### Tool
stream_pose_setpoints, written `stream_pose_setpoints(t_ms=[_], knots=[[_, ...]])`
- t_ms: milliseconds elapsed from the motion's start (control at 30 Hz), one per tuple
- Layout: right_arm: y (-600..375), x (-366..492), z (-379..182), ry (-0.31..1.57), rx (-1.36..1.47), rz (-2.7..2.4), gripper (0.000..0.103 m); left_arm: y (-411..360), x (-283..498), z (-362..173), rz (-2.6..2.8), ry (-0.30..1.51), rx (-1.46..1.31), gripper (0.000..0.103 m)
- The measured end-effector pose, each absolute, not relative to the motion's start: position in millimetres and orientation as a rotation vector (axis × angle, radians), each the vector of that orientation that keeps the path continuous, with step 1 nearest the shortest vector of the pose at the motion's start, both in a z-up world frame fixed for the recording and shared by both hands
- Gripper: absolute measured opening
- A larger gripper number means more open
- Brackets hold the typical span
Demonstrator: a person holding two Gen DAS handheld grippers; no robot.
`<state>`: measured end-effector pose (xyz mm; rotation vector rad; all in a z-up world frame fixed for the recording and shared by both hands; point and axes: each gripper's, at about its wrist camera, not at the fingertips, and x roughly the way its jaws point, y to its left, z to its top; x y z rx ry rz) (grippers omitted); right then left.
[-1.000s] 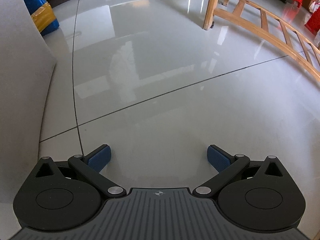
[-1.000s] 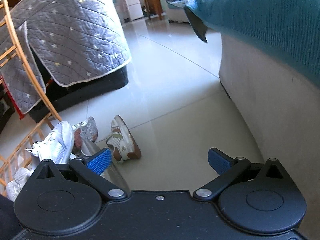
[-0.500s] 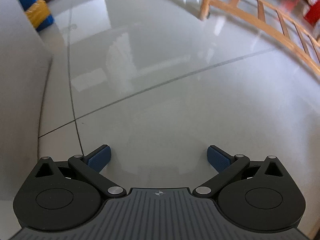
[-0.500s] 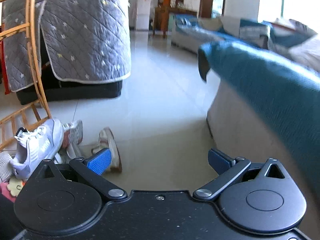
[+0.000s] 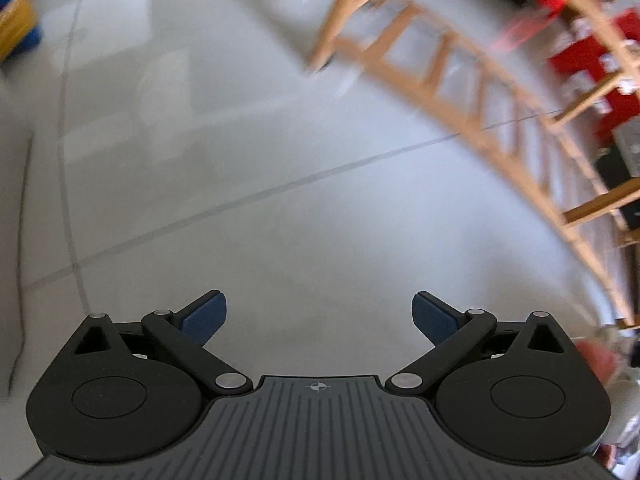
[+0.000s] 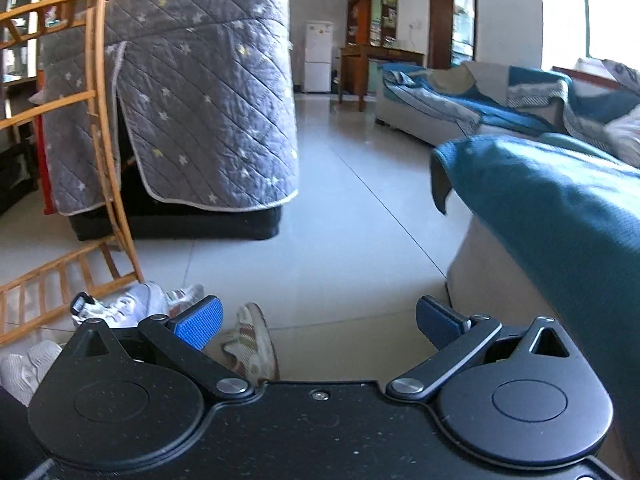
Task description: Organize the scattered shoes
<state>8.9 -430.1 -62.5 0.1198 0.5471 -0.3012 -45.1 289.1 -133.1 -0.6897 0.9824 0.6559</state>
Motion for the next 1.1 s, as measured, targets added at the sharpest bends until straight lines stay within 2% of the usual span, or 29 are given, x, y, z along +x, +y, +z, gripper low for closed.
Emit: stream_pose_setpoints(t_ms=[367,767,1100], knots=[[-421.8,24.9,-24.8,0.473,0.096,-0.207,0.103,260.6,3.8,4.2,0.385,0.671,-0.381,0.101],[-408.7,35.9,19.3,0.373,0.078,-0.118,0.103,199.1,30.6,149.4,0.172,0.441,-0.128,0.101],[-401.8,38.7,49.0,0.323,0.092,-0.05,0.103,134.4,22.9,191.7,0.005,0.346,0.015,0.102]])
